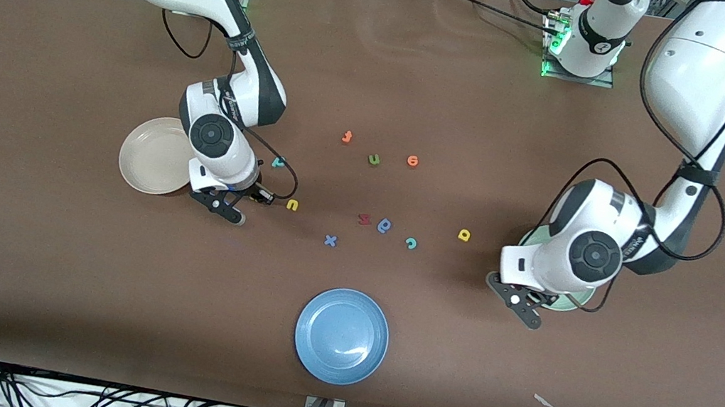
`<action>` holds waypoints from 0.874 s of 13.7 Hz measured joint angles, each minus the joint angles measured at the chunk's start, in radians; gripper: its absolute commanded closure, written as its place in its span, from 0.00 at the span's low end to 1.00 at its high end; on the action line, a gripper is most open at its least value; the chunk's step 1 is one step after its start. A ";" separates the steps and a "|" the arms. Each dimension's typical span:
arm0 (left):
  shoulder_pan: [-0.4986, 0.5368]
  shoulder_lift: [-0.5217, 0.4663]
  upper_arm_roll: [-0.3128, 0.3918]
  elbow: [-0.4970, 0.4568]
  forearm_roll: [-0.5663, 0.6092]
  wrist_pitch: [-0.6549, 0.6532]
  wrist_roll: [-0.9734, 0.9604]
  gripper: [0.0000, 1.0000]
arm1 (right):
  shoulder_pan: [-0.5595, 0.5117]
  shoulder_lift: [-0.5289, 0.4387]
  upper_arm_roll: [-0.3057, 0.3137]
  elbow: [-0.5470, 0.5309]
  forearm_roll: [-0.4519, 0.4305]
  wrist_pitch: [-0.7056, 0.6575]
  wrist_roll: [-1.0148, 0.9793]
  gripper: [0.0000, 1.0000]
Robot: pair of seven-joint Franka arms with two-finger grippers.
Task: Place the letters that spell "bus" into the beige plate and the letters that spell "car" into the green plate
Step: 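Drop the s on the beige plate while the left gripper drops r on green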
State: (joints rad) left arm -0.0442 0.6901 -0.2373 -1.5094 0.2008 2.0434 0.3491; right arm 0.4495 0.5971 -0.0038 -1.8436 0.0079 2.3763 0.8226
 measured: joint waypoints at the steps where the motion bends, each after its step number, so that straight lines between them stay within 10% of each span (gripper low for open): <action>1: 0.015 -0.004 0.000 -0.015 0.000 -0.012 0.000 1.00 | -0.001 -0.012 -0.010 0.016 0.000 -0.036 -0.023 0.76; 4: 0.069 -0.004 0.001 -0.089 0.003 0.027 0.018 1.00 | -0.004 -0.068 -0.062 0.021 0.000 -0.135 -0.115 0.76; 5: 0.081 -0.004 0.001 -0.124 0.005 0.071 0.030 0.82 | -0.005 -0.090 -0.084 0.007 0.000 -0.153 -0.156 0.76; 6: 0.092 -0.004 0.000 -0.162 0.017 0.123 0.033 0.24 | -0.007 -0.117 -0.106 -0.023 0.000 -0.161 -0.197 0.76; 7: 0.103 -0.004 0.000 -0.193 0.035 0.163 0.034 0.00 | -0.008 -0.151 -0.129 -0.067 0.000 -0.161 -0.240 0.76; 12: 0.094 -0.041 -0.024 -0.212 0.055 0.184 0.037 0.00 | -0.012 -0.343 -0.263 -0.350 0.000 -0.068 -0.490 0.65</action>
State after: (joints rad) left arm 0.0495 0.6494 -0.2617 -1.7210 0.2562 2.2270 0.3860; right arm 0.4375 0.2543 -0.2667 -2.1936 0.0079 2.3083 0.3329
